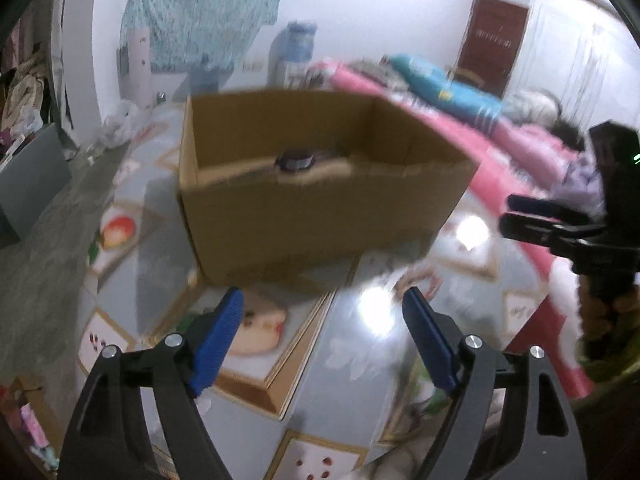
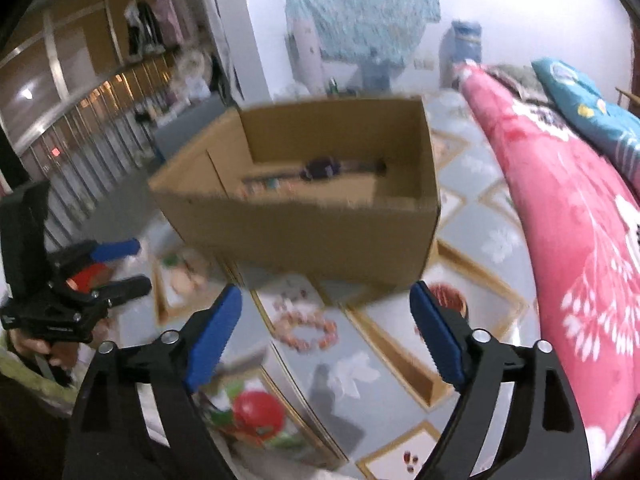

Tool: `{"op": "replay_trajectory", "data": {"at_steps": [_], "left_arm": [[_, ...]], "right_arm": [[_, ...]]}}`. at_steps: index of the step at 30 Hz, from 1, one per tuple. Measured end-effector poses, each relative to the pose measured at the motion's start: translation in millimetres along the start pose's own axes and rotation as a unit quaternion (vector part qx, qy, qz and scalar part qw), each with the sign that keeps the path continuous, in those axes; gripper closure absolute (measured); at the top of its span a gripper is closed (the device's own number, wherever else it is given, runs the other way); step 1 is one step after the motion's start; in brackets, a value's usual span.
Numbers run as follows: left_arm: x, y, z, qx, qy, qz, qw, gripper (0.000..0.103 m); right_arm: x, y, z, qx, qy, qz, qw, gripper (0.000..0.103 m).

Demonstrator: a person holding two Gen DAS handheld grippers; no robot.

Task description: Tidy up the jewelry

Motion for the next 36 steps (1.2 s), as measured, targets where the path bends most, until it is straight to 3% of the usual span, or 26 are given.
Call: {"op": "replay_trajectory", "data": {"at_steps": [6, 15, 19, 24, 29, 36], "left_arm": [[36, 27, 6, 0.000, -0.019, 0.059, 0.9981, 0.023], [68, 44, 9, 0.028, -0.048, 0.099, 0.9935, 0.022], [73, 42, 9, 0.036, -0.052, 0.089, 0.9940, 0.019], [78, 41, 13, 0.039, -0.052, 0.088, 0.9940, 0.012], [80, 44, 14, 0.037, -0.054, 0.090, 0.9938, 0.006], [83, 40, 12, 0.040, -0.053, 0.090, 0.9937, 0.006]], "right_arm": [[35, 39, -10, -0.023, 0.076, 0.075, 0.994, 0.020], [64, 65, -18, -0.012, 0.092, 0.137, 0.986, 0.019], [74, 67, -23, -0.006, 0.097, 0.148, 0.984, 0.018], [79, 66, -28, -0.002, 0.098, 0.142, 0.985, 0.008], [83, 63, -25, -0.007, 0.098, 0.144, 0.985, 0.008], [89, 56, -19, -0.004, 0.099, 0.147, 0.984, 0.008]]}}
Point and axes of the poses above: each gripper's, at about its wrist camera, not at the fingertips, and x roughly the way its jaws point, z to its left, y to its underside, the point moved 8 cm from there along x, roughly the way its jaws point, and after that the axes turned 7 degrees about x, right-handed, at the moved point
